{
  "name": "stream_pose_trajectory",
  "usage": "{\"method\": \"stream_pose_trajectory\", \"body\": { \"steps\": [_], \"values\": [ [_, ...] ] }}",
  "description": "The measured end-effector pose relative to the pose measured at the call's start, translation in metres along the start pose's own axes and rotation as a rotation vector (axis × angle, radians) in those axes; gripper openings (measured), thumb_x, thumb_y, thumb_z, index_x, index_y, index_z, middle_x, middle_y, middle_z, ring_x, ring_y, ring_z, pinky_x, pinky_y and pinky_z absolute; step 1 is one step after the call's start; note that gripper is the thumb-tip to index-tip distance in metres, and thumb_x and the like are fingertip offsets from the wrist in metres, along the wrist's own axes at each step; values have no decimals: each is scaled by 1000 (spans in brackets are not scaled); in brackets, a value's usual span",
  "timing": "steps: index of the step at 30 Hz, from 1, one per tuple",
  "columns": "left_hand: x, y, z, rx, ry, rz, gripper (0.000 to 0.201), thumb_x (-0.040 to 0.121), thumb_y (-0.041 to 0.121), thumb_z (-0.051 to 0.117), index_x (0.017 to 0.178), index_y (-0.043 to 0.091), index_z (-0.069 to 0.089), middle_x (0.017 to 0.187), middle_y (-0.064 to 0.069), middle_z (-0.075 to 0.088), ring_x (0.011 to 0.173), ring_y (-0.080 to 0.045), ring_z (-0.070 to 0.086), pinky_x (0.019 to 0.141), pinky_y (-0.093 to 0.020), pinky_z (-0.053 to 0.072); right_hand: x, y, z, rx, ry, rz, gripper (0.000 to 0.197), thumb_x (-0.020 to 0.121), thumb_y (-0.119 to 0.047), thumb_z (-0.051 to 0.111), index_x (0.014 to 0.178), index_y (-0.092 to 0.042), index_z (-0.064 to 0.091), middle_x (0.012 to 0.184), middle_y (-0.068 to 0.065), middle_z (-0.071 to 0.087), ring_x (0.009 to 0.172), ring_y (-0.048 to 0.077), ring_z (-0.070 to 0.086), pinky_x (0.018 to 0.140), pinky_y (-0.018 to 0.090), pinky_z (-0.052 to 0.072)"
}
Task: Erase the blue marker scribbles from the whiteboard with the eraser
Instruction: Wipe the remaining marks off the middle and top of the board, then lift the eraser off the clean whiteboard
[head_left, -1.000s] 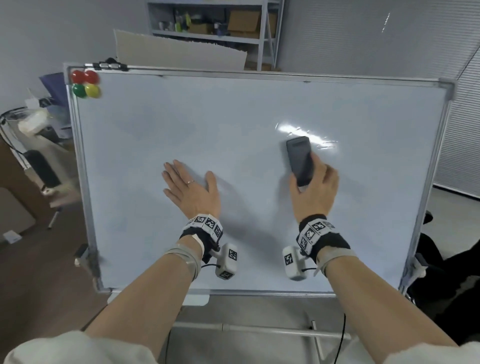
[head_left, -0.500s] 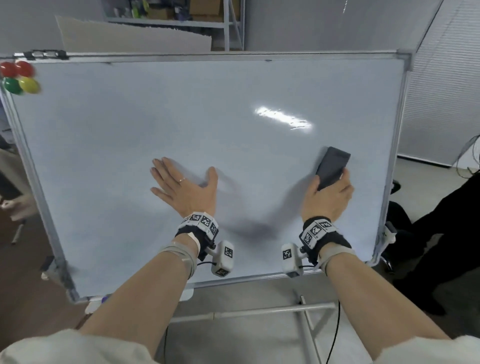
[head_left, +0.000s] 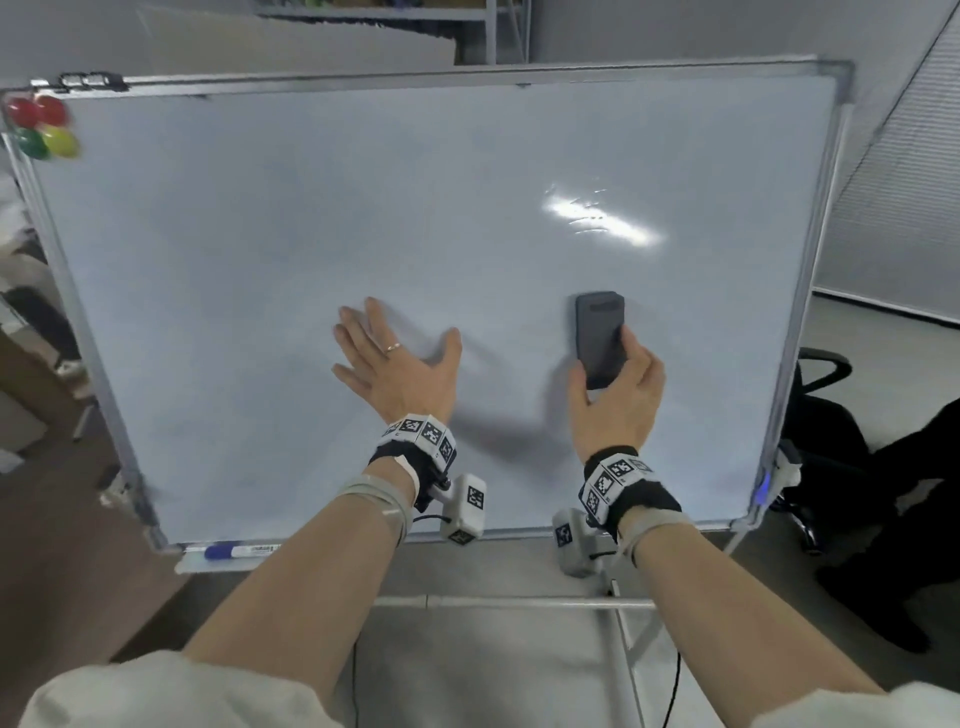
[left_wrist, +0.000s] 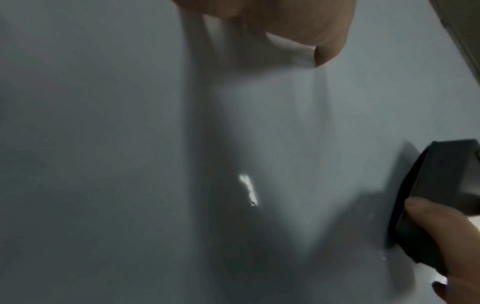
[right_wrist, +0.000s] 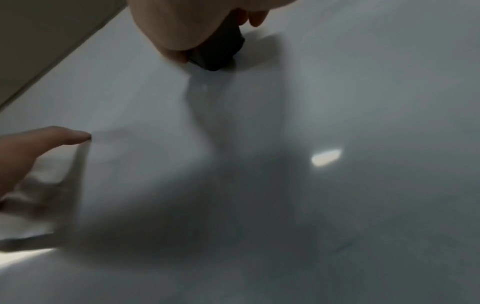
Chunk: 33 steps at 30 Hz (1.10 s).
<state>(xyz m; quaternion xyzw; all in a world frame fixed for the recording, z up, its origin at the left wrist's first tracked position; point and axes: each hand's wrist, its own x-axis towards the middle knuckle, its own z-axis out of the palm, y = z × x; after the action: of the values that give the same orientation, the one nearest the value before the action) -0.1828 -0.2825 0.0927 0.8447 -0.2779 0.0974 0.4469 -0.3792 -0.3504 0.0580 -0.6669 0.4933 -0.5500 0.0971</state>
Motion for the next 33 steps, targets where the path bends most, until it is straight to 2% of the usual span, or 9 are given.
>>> {"method": "stream_pose_trajectory", "body": {
  "steps": [5,9,13,16,18,22,26,29,33],
  "values": [
    [6,-18,-6,-2,25,-47,107,75,70,57,158,21,10,166,-7,3,154,-26,1,119,-57,6,-15,-18,13,37,-29,-57,68,84,-30,73,143,-15,42,126,12,49,111,32,52,91,49,50],
    [19,-40,-24,-85,66,-37,90,85,58,54,157,19,16,166,-3,3,153,-21,4,122,-51,8,-23,-46,30,59,-101,-136,68,81,-28,75,141,-16,44,128,11,48,114,31,49,97,48,47],
    [35,-81,-51,-113,161,-78,74,91,46,51,152,13,27,164,-6,13,151,-23,15,121,-48,19,-43,-88,61,73,-172,-298,65,79,-27,78,138,-16,52,126,11,54,112,27,48,98,42,44],
    [43,-129,-70,-68,183,-156,71,92,43,49,151,9,30,163,-7,17,149,-24,19,121,-47,19,-71,-115,84,84,-217,-453,59,78,-23,77,134,-17,58,125,9,58,104,29,53,95,39,45],
    [44,-165,-81,-24,181,-214,68,92,41,48,150,10,31,162,-7,19,148,-24,22,120,-48,20,-95,-125,98,83,-287,-526,57,78,-22,75,132,-18,59,124,7,59,101,30,55,93,41,46],
    [37,-225,-100,66,180,-314,60,94,32,47,147,8,35,159,-9,25,146,-28,26,117,-51,25,-147,-130,123,42,-531,-611,61,77,-30,77,133,-23,55,115,4,58,97,28,53,84,42,49],
    [14,-271,-108,155,155,-368,55,95,26,46,146,7,38,157,-12,30,146,-30,27,119,-49,22,-195,-127,130,-19,-701,-639,61,75,-33,79,133,-26,60,112,1,59,99,23,52,72,36,54],
    [-11,-298,-103,174,106,-416,55,95,26,45,146,7,37,157,-12,30,147,-29,25,119,-48,22,-223,-117,125,-89,-795,-618,62,74,-31,76,134,-29,59,113,0,58,101,23,50,76,36,53],
    [-38,-306,-102,183,21,-434,55,97,25,46,148,6,36,159,-12,28,148,-29,25,119,-47,23,-247,-101,107,-188,-894,-540,60,73,-34,72,132,-31,58,115,-1,55,104,24,48,84,38,51]
  ]
}}
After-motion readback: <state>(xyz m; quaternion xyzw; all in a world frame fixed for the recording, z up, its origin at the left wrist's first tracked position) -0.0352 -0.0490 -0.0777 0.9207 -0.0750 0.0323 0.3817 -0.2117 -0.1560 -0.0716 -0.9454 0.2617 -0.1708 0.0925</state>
